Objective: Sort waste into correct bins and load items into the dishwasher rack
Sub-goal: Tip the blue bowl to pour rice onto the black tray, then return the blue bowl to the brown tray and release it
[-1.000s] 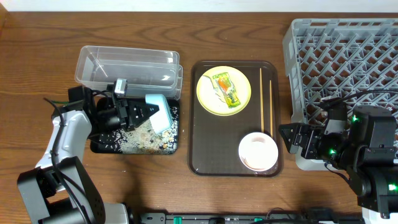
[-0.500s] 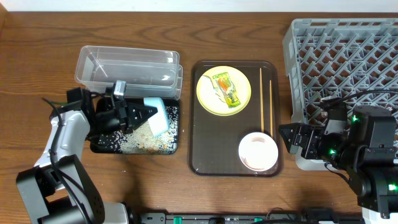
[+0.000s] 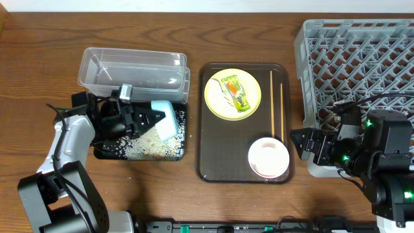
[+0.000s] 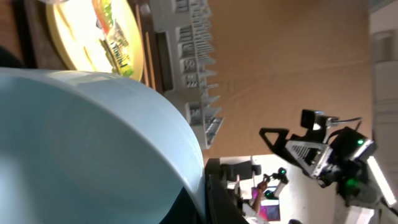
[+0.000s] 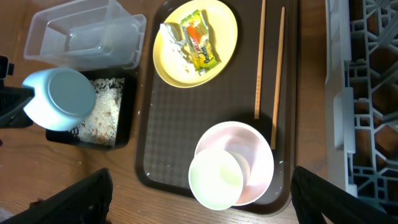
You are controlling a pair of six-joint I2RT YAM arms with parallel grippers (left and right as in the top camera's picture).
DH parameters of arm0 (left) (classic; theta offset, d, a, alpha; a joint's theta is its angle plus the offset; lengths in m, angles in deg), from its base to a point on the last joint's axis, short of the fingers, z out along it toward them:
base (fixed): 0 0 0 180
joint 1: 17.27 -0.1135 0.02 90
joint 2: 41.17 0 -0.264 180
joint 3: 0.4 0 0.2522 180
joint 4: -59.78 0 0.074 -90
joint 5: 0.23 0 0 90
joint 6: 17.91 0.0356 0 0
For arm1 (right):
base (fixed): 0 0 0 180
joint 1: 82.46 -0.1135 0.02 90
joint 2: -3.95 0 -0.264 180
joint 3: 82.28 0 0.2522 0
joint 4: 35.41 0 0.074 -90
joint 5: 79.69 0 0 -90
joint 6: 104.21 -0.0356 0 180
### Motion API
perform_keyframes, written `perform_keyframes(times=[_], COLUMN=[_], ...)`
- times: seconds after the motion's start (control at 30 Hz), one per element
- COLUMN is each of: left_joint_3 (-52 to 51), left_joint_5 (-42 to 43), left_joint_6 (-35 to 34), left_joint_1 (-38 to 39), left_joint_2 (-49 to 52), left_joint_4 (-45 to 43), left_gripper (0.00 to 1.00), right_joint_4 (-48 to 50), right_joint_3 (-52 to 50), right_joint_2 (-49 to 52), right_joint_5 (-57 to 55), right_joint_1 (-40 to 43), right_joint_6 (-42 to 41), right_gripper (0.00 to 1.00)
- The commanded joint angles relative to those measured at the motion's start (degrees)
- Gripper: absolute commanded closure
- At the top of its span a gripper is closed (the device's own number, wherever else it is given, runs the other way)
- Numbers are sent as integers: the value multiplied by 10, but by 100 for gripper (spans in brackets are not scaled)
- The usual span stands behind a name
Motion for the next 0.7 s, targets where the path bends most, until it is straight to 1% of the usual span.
perform_keyframes(times=[0.0,0.03,0.07,0.13,0.2,0.27,0.33,0.37,0.5,0.67], left_joint_3=[-3,-3,-4,-3,0,7,14,18,23,23], left_joint_5=[-45,-76,-80,-54,-51,-64,-94,-124,-308,-471], left_joint_6=[-22,-66,-80,-89,-99,-103,-126,-143,-236,-337], left_joint_1=[-7,-10,-9,2,16,34,63,84,208,382], left_joint_2=[2,2,2,1,-4,-13,-30,-41,-92,-104], left_joint_4=[-23,-23,-14,-2,9,17,16,15,-19,-99], left_gripper=[94,94,94,94,94,93,94,93,94,94], right_joint_4=[-1,-1,-1,-3,0,6,8,8,8,8], right_joint_3=[9,9,9,9,9,9,9,9,9,9], right_joint_2=[-2,-2,-2,-2,-2,-2,-2,-2,-2,-2], right_joint_5=[-8,-8,-8,-9,-10,-10,-10,-10,-10,-10], right_joint_1=[8,8,8,8,8,8,8,8,8,8], right_joint_6=[-5,-5,-5,-5,-5,-5,-5,-5,-5,-5], right_gripper=[10,10,10,10,10,10,10,10,10,10])
